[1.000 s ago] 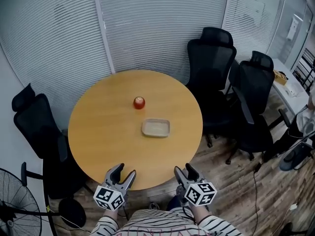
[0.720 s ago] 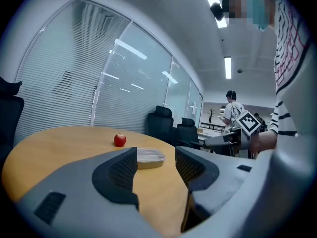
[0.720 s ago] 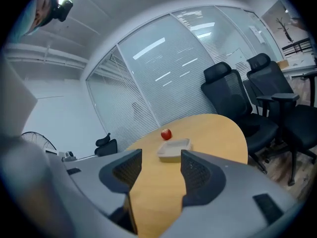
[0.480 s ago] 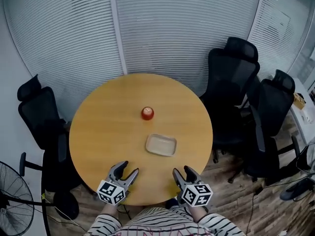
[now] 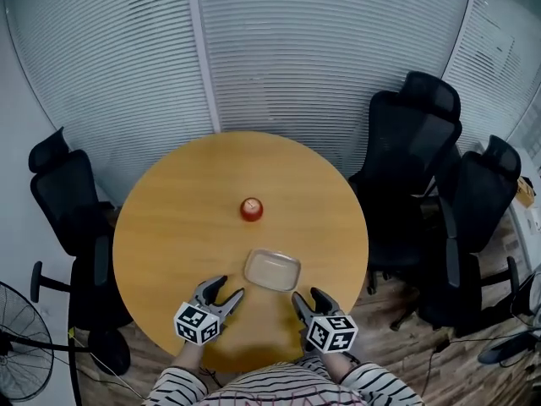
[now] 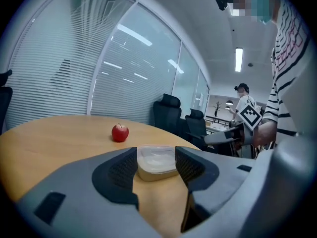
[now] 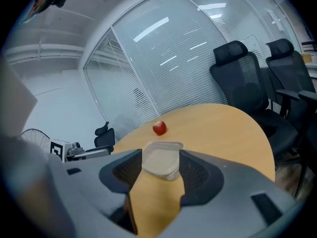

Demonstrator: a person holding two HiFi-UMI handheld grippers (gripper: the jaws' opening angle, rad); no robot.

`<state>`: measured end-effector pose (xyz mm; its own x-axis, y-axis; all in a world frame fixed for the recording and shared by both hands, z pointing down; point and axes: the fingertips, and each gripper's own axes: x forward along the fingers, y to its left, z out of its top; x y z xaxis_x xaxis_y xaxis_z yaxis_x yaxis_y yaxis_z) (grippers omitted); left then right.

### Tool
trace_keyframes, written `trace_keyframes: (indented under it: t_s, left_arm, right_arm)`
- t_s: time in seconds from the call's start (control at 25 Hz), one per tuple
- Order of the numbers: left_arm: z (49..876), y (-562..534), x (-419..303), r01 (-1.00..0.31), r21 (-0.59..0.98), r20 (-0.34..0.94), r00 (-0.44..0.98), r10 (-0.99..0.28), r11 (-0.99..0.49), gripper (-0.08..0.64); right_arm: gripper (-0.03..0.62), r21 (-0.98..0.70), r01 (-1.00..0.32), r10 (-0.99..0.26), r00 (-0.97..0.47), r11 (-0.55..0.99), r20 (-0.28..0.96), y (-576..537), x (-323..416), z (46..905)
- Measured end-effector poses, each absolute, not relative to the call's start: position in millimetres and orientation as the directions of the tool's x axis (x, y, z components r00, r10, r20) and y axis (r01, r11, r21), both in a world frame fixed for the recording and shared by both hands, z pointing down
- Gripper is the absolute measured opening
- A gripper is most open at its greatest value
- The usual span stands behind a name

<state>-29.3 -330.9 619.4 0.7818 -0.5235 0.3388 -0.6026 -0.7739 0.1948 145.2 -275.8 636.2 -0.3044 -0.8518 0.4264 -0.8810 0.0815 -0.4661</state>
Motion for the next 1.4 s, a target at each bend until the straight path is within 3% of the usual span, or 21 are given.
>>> trace_keyframes:
  t_s: [0.52, 1.4]
  left_arm:
    - [665, -385, 5, -0.606, 0.301, 0.443, 0.773, -0.455, -0.737, 0.221]
    - [685, -391, 30, -0.597, 0.343, 0.484, 0.774, -0.408, -0.726, 0.225]
  right_arm:
    - [0.245, -0.477, -0.872, -0.803, -0.360, 0.109, 0.474, -324, 153, 676]
    - [0.245, -0.485, -0.860, -0.750, -0.424, 0.159, 0.507, -345, 142, 693]
